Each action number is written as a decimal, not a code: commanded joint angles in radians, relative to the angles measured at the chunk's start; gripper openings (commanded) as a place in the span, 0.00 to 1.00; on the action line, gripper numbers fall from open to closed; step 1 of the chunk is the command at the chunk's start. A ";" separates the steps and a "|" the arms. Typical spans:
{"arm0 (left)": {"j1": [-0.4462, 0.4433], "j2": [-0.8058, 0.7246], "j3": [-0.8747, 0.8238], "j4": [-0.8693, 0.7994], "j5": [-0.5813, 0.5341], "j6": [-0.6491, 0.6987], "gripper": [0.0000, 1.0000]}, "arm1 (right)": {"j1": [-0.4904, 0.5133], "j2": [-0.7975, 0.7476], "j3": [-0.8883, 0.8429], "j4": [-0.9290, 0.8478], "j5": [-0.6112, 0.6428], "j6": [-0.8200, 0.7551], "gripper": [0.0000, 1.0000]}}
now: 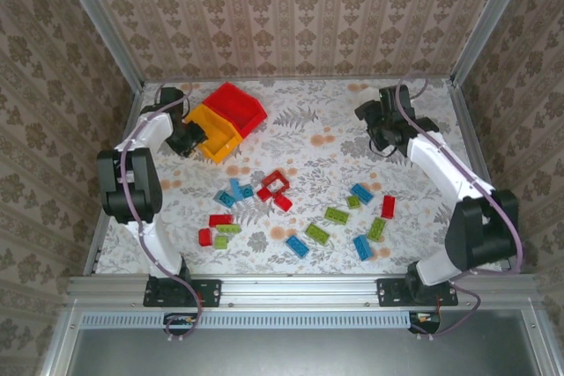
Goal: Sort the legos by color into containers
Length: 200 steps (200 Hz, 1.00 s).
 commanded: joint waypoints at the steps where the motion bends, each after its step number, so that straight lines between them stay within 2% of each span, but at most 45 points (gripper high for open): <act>1: -0.011 0.026 0.037 -0.033 -0.028 0.035 0.32 | -0.021 0.076 0.087 -0.039 0.077 0.114 0.76; 27: -0.032 0.041 0.053 -0.040 -0.033 0.077 0.16 | -0.052 0.161 0.125 -0.048 0.096 0.220 0.75; 68: -0.074 0.064 0.106 -0.067 -0.054 0.148 0.01 | -0.105 0.270 0.182 -0.085 0.076 0.358 0.75; 122: -0.143 0.103 0.198 -0.112 -0.074 0.240 0.00 | -0.150 0.401 0.307 -0.131 0.065 0.401 0.76; 143: -0.172 0.123 0.229 -0.134 -0.084 0.277 0.00 | -0.158 0.451 0.354 -0.199 0.043 0.410 0.75; 200: -0.270 0.121 0.227 -0.205 -0.122 0.357 0.00 | -0.170 0.502 0.353 -0.236 0.048 0.423 0.71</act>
